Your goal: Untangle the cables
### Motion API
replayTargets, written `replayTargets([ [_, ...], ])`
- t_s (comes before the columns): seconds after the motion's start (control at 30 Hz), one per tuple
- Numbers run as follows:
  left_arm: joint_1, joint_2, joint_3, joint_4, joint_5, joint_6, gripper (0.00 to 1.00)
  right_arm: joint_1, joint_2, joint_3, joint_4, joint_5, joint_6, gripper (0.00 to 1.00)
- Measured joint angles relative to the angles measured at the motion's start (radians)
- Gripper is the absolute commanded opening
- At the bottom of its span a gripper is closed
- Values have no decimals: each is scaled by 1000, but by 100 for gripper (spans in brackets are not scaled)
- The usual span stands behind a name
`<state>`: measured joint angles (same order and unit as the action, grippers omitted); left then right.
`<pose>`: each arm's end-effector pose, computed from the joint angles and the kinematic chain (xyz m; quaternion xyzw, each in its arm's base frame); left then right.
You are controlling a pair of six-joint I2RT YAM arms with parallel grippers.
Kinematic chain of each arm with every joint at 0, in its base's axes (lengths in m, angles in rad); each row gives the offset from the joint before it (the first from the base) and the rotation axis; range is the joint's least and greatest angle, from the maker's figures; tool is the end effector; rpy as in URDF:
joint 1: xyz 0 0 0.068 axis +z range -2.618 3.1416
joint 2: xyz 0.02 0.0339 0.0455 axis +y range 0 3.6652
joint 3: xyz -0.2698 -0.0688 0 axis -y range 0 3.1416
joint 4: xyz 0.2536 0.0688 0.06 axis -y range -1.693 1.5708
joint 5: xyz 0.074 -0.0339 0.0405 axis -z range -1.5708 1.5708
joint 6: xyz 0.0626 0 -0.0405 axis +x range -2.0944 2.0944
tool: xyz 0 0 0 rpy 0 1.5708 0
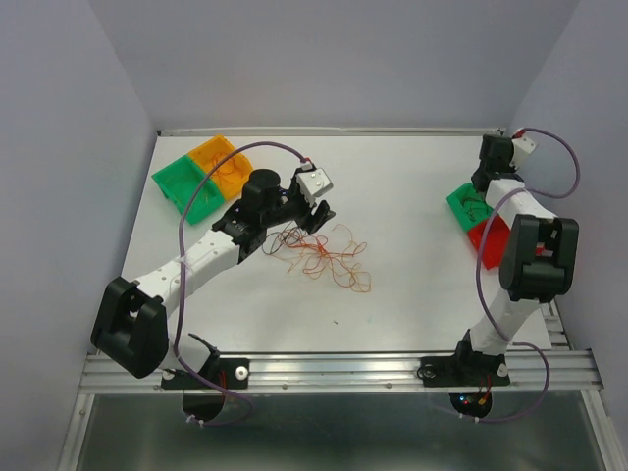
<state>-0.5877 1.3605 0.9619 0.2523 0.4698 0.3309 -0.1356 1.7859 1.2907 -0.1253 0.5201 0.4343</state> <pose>0.2748 -0.2172 0.3153 0.4627 0.5924 -0.2561 0.6078 0.4255 -0.0894 0.2348 0.3545 0.7916 -0.1603 0.4712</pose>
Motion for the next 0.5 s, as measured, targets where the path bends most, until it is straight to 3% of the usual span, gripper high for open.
replayTargets([
  [0.5,0,0,0,-10,16,0,71,-54,211,-9,-3,-55,85,1],
])
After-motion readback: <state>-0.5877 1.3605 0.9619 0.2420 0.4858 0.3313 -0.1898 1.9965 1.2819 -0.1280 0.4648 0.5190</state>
